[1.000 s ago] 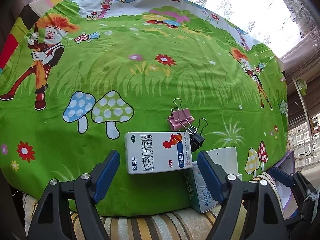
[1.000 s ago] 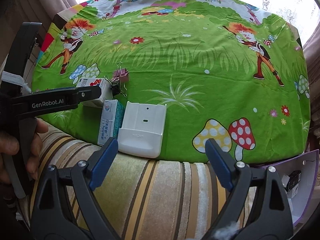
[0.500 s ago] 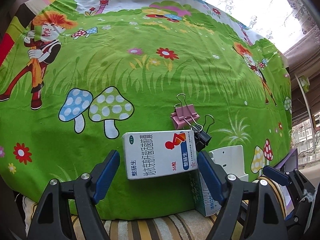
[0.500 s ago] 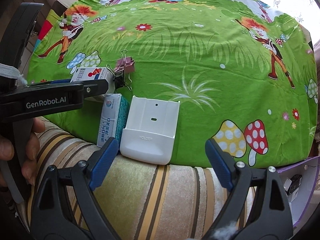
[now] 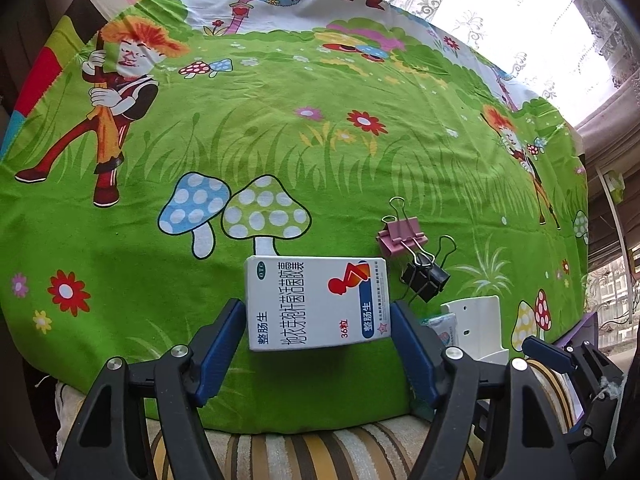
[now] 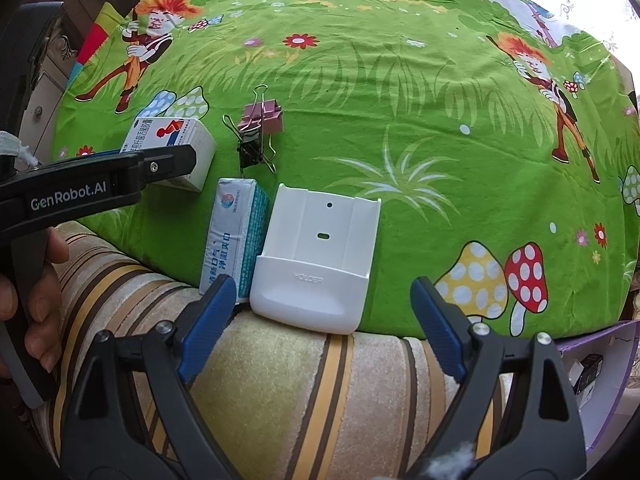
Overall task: Organize rigid objects
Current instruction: 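Grasp the white medicine box with left tool while right tool grasps white holder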
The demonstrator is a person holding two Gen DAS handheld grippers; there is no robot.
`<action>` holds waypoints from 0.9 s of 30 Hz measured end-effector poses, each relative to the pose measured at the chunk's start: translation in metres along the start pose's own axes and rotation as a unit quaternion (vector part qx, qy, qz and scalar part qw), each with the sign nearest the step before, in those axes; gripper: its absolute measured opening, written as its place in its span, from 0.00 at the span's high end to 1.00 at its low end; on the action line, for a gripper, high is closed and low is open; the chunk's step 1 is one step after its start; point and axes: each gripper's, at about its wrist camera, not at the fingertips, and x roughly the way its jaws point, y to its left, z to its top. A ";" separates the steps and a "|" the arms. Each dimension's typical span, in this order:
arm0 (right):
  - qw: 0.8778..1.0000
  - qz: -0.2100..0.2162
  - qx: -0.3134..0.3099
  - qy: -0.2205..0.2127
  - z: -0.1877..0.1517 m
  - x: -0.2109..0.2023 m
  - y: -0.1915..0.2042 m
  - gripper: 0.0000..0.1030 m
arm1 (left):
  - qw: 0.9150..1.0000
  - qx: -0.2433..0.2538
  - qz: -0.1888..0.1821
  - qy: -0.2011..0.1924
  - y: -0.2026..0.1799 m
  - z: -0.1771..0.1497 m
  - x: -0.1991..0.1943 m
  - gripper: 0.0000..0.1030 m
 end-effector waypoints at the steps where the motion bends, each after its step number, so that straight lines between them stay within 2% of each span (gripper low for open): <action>1: 1.000 0.000 0.000 0.000 0.001 0.001 0.001 0.12 | 1.000 -0.006 -0.001 -0.002 0.003 -0.001 -0.002 0.28; 10: 1.000 0.002 -0.005 0.002 0.007 0.005 0.008 0.09 | 0.999 -0.029 -0.009 -0.012 0.016 -0.008 -0.011 0.28; 18: 0.999 -0.001 0.038 0.000 0.004 0.003 -0.007 0.09 | 0.999 -0.031 -0.015 -0.014 0.017 -0.011 -0.012 0.28; 24: 1.000 -0.015 0.013 0.021 0.010 0.016 0.003 0.09 | 0.999 -0.027 -0.012 -0.019 0.016 -0.011 -0.013 0.28; 26: 0.999 -0.017 0.016 0.024 0.011 0.019 0.002 0.13 | 0.999 -0.026 -0.013 -0.021 0.016 -0.012 -0.015 0.28; 27: 0.999 -0.015 0.020 0.026 0.011 0.020 0.000 0.22 | 0.999 -0.025 -0.013 -0.022 0.015 -0.012 -0.015 0.28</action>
